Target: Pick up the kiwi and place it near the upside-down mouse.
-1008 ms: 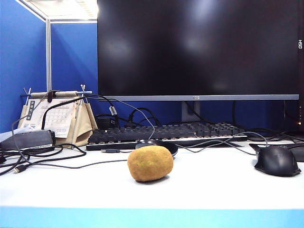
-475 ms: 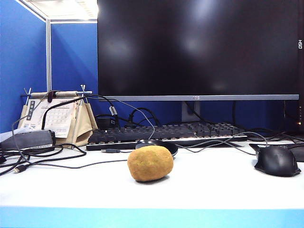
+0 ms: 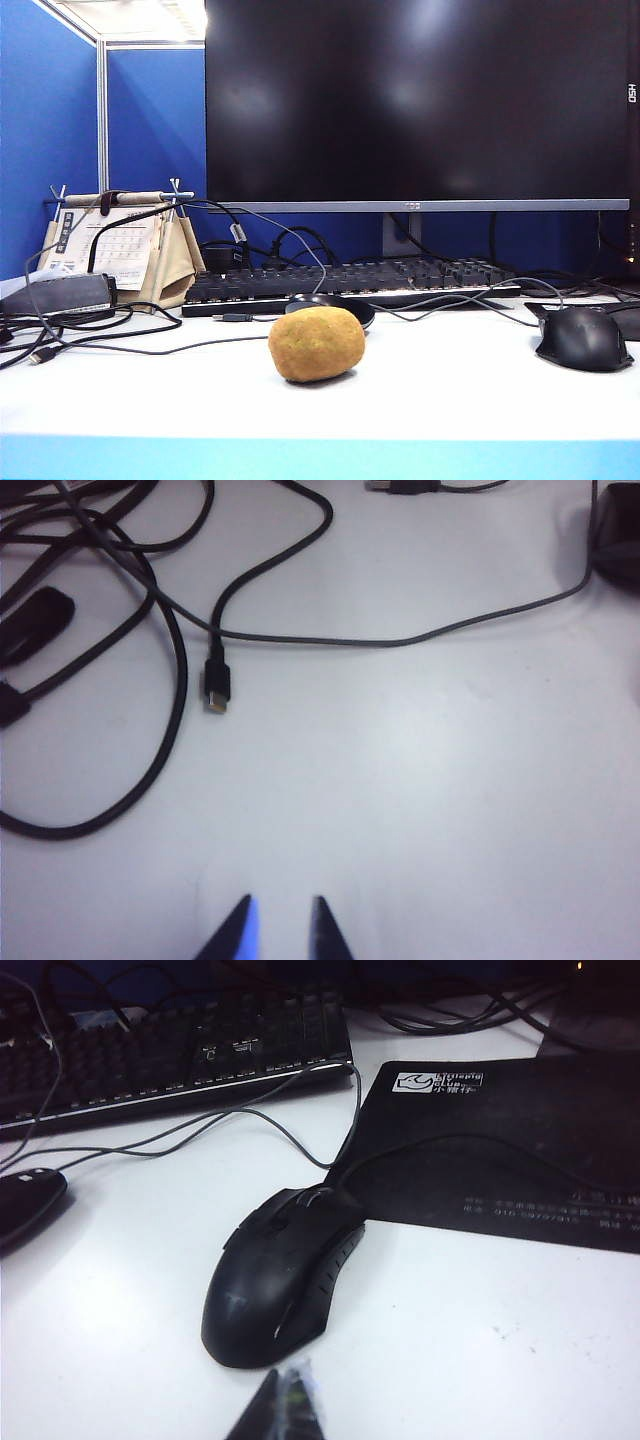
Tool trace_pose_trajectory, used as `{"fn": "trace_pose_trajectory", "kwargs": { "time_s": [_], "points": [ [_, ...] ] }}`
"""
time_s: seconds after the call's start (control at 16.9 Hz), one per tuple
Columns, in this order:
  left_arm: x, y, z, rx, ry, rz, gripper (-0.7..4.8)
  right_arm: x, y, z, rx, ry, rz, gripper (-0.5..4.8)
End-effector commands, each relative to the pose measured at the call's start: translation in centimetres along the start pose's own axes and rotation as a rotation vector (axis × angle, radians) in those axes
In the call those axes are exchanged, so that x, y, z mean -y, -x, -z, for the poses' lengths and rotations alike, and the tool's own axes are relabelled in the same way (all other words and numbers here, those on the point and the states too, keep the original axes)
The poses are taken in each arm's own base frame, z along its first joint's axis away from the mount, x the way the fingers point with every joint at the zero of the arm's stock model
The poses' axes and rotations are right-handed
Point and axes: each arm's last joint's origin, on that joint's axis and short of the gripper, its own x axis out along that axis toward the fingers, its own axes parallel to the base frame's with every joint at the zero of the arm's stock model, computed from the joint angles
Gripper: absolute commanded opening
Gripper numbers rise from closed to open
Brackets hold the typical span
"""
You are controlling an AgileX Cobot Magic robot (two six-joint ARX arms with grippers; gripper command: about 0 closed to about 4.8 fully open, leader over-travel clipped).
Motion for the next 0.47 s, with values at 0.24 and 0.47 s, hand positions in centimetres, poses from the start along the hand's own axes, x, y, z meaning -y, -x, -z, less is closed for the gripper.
{"fn": "trace_pose_trajectory", "kwargs": {
  "time_s": [0.24, 0.47],
  "points": [
    [0.04, 0.0, -0.1, 0.008, 0.009, 0.005, 0.8, 0.02, -0.05, 0.17, -0.007, -0.019, 0.002, -0.06],
    [0.04, 0.0, -0.11, 0.008, 0.009, 0.005, 0.8, 0.03, -0.05, 0.16, -0.006, -0.019, 0.006, -0.06]
  ]
}}
